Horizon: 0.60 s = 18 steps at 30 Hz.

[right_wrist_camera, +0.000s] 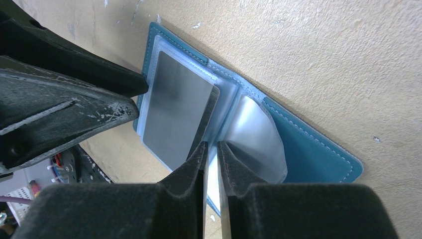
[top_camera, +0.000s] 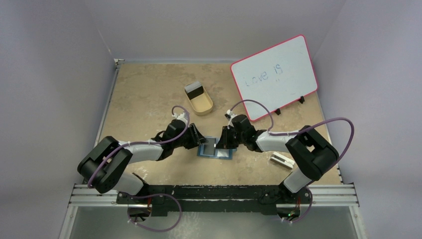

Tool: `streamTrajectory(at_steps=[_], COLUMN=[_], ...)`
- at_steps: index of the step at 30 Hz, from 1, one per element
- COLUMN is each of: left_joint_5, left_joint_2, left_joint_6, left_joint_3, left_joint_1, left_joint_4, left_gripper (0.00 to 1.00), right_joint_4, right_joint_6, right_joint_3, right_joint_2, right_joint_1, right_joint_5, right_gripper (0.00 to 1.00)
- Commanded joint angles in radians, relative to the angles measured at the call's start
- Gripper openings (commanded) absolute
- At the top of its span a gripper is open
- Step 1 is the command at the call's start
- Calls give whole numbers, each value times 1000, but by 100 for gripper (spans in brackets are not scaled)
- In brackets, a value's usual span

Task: Put the credit cards into the card holder
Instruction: Turn over the card slot in the card holder.

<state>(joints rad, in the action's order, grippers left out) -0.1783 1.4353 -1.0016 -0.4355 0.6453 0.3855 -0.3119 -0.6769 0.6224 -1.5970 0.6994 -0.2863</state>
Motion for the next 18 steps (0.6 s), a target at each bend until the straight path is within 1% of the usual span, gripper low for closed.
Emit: streamTrajectory(at_steps=[1,6,12,18], left_joint_5=[38,60,17,-8], left_joint_2=[-13,-17,19,16], left_joint_6=[43,47,-1,-45], left_joint_3=[-19,-17,4,7], left_joint_1=[12,17,25,32], left_joint_4=[-40,-52,54,102], left_gripper=[37,38,37,37], right_joint_4=[29,15,3,-5], right_joint_6=[28,29,34,37], right_joint_3=[-21,-29,-28,-32], right_joint_2=[-16,-26,-48,-57], right_joint_1=[2,3,2,2], right_joint_5=[-21,-26,-39,-46], right_gripper=[15,14,14,14])
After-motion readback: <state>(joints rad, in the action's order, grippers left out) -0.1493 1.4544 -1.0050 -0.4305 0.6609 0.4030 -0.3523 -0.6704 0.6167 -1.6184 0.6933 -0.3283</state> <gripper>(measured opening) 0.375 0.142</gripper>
